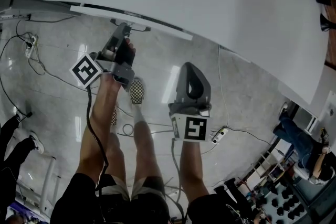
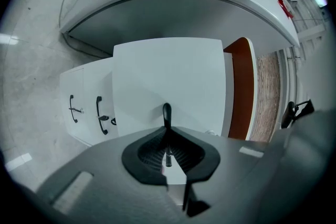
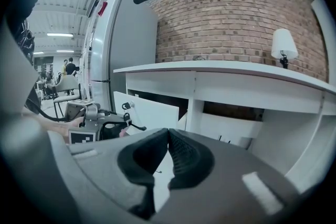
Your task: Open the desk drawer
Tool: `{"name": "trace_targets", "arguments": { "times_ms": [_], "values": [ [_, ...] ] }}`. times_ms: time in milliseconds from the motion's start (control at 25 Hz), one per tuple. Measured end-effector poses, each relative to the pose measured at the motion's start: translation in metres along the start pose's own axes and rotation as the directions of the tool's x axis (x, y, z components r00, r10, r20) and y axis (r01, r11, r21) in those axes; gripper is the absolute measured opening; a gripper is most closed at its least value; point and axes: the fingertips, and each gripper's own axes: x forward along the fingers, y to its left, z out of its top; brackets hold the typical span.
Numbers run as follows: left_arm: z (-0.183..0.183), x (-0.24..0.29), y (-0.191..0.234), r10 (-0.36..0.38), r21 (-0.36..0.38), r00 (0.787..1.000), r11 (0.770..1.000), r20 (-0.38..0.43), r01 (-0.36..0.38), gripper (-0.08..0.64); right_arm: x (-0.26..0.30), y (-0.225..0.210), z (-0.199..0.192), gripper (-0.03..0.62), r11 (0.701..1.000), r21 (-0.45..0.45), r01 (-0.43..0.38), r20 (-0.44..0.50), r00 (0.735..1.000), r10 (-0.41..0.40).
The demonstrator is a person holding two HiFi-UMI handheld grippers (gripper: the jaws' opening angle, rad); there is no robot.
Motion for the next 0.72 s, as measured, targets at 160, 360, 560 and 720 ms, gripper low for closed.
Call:
{"name": "trace_targets", "arguments": {
  "times_ms": [160,360,560,720],
  "values": [
    [-0.01,-0.026,0.002,0.002,-0.004,1.0,1.0,-0.002,-0.002,0.023,-0.02,0.01,-0.004,0.003,1.0,-0.005,0.006,0.022,1.0,-0.006],
    [-0.016,-0.049,0.005,0.005,-0.012,1.0,1.0,0.006,-0.005,0.023,-0.036,0.022,-0.011,0.003,1.0,-0.003,0.015,0.017,1.0,-0.015],
    [-0.016,-0.048,0.006,0.016,-0.009,1.0,1.0,-0.009,-0.017,0.022,-0.034,0.019,-0.007,0.003,1.0,0.001,0.021,0.017,1.0,-0.021],
    [-0.017,-0.049,0.005,0.019,-0.012,1.0,1.0,-0.007,-0.019,0.021,-0.036,0.018,-0.008,0.003,1.0,-0.001,0.024,0.013,1.0,-0.024]
  ]
}}
